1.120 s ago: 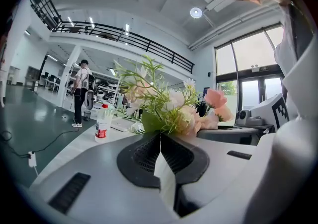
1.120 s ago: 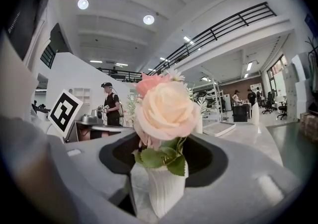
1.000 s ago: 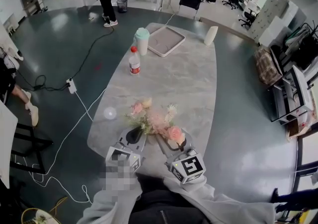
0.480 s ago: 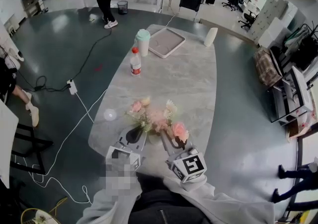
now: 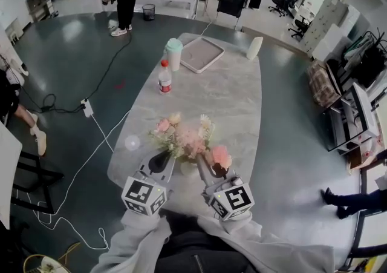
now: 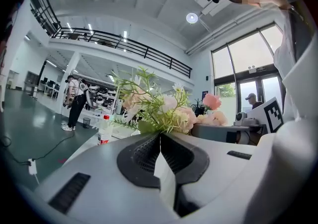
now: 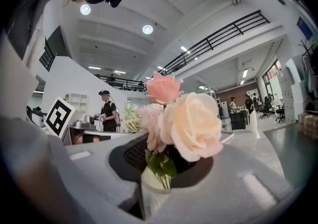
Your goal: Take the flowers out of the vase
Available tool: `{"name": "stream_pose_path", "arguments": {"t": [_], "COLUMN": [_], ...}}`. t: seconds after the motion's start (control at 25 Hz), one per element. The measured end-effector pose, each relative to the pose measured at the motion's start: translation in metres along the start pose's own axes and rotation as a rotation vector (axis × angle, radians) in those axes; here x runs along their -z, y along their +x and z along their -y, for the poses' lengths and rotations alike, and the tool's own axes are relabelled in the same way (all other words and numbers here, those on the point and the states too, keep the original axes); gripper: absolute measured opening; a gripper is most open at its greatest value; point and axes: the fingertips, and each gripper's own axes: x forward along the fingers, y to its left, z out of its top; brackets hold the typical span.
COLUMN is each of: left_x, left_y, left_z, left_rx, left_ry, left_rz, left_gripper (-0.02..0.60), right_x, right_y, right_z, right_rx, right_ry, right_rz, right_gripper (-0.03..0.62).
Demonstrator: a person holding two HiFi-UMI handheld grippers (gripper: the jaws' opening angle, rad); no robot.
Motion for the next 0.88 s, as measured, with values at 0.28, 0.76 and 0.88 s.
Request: {"name": "stream_pose_path", "arguments": {"t": [0.28, 0.76, 0.88], "left_x": [-0.03, -0.097, -0.11], "left_y": [-0.016, -0.024, -0.023], "left_z": [-0.004, -0.003, -0.001], "left_rx": [-0.006, -0.005, 0.005], "left_ry": [0.017, 0.076, 0.094], "left_rz": [0.059, 0.157, 0.183], "left_gripper": [0.003, 0.003, 0.003], "right_x": [-0.026, -0.111, -0.128], "right_y": [0.004, -0.004, -0.007], "right_z": [-0.002, 0.0, -0.003], "right_rx": [-0.006, -0.042, -0.055], "right_ry": [0.034, 0.112, 0.102], "right_rz": [0.062, 0.196, 0.233], "right_gripper": [0.086, 0.086, 0.086]}}
